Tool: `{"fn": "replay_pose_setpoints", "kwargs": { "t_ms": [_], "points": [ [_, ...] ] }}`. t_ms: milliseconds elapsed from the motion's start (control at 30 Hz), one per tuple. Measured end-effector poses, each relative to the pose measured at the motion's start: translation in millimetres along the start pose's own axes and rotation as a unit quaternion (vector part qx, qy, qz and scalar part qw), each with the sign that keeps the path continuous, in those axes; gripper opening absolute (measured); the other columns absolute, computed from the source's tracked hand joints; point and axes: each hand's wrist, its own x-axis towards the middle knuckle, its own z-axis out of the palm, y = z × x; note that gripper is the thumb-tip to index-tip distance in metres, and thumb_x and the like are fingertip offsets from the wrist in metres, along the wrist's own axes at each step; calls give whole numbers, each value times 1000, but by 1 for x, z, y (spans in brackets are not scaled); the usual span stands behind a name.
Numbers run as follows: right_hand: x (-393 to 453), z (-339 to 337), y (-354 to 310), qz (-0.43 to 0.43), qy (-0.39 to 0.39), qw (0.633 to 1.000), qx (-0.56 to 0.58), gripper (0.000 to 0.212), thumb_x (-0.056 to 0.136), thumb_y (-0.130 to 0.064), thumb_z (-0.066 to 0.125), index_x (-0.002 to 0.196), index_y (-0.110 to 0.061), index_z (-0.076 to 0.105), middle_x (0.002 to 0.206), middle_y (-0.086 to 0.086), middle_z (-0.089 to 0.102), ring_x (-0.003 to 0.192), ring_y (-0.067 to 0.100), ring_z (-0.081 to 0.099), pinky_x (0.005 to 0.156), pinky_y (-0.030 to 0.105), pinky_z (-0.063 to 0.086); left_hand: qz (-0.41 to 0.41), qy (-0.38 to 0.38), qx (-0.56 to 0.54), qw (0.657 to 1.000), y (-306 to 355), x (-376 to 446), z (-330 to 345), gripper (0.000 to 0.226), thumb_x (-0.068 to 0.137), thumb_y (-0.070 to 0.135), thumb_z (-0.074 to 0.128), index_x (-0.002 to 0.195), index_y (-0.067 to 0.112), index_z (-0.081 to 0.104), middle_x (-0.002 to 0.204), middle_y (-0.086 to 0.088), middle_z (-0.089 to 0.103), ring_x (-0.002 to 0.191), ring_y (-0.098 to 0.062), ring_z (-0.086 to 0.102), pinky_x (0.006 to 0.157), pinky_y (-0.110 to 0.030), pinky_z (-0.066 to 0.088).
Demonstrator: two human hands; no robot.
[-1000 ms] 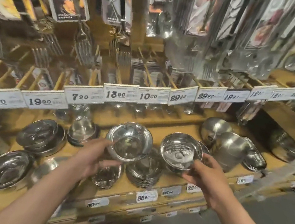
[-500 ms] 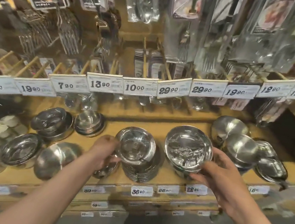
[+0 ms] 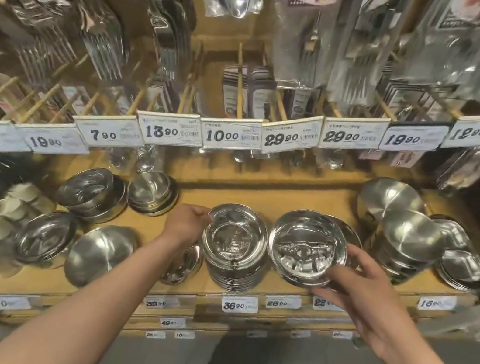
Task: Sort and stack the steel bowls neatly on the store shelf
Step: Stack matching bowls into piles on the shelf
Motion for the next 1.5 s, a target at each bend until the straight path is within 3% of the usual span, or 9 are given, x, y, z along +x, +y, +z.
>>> {"fn": "replay_pose_setpoints", "kwargs": {
  "t_ms": [233, 367, 667, 800, 900, 1033, 1200, 1333, 1500],
  "points": [
    [-11, 11, 16, 8, 44, 999, 9, 67, 90, 8, 65, 147, -23, 49, 124, 32, 64, 96, 39, 75, 67, 32, 64, 94, 8, 155, 983, -10, 20, 11, 14, 92, 16, 69, 97, 17, 82, 98, -1, 80, 55, -3, 57, 50, -11, 46],
    [-17, 19, 22, 10, 66, 998, 20, 61, 91, 8, 63, 143, -22, 52, 111, 20, 76, 93, 38, 76, 65, 33, 65, 118, -7, 191, 974, -10, 26, 8, 16, 92, 22, 68, 98, 16, 82, 94, -3, 80, 69, -17, 64, 71, -27, 56],
    [-37, 45, 32, -4, 101, 994, 37, 46, 91, 7, 64, 127, -21, 61, 101, 19, 78, 89, 36, 77, 61, 29, 63, 109, -89, 176, 974, -16, 36, 3, 15, 86, 31, 75, 80, 18, 81, 73, -1, 75, 60, -9, 60, 55, -22, 44],
    [-36, 64, 36, -5, 106, 994, 25, 45, 90, 5, 66, 127, -18, 61, 98, 17, 79, 87, 34, 78, 61, 29, 63, 97, -159, 181, 966, -22, 37, -9, 27, 93, 42, 61, 81, 23, 77, 84, 4, 73, 82, -16, 64, 79, -32, 52],
    [-31, 85, 39, -1, 99, 995, 31, 45, 90, 7, 66, 127, -17, 61, 97, 18, 79, 86, 36, 77, 62, 32, 65, 94, -161, 126, 974, -31, 37, -36, 23, 87, 48, 62, 77, 32, 73, 85, 20, 68, 82, -8, 61, 75, -23, 43],
    [-24, 127, 45, 14, 46, 998, 33, 44, 89, 9, 65, 124, -17, 62, 99, 18, 78, 82, 33, 78, 59, 29, 64, 89, -133, 75, 984, -53, 42, -87, 21, 96, 31, 58, 94, 20, 76, 95, -3, 74, 96, -24, 70, 82, -33, 55],
    [-15, 183, 62, 37, -10, 999, 20, 52, 92, 6, 62, 138, -17, 52, 101, 20, 78, 83, 33, 77, 59, 28, 64, 9, -186, -70, 980, -69, 25, -136, 11, 96, 25, 65, 101, 19, 71, 96, -6, 74, 66, -10, 71, 63, -24, 59],
    [-10, 219, 78, 59, -32, 998, 15, 38, 96, 5, 57, 125, -18, 55, 95, 24, 77, 73, 28, 75, 55, 29, 64, -23, -268, -134, 954, -75, 4, -147, 44, 88, 48, 67, 111, 11, 68, 95, -6, 76, 80, -21, 73, 85, -40, 62],
    [2, 240, 95, 74, -9, 997, -17, 35, 95, 3, 62, 126, -10, 54, 81, 17, 78, 78, 31, 72, 67, 40, 64, -30, -249, -172, 953, -93, -2, -149, 17, 98, 11, 63, 108, 0, 55, 113, -16, 64, 101, -28, 68, 93, -49, 57]
  ]
}}
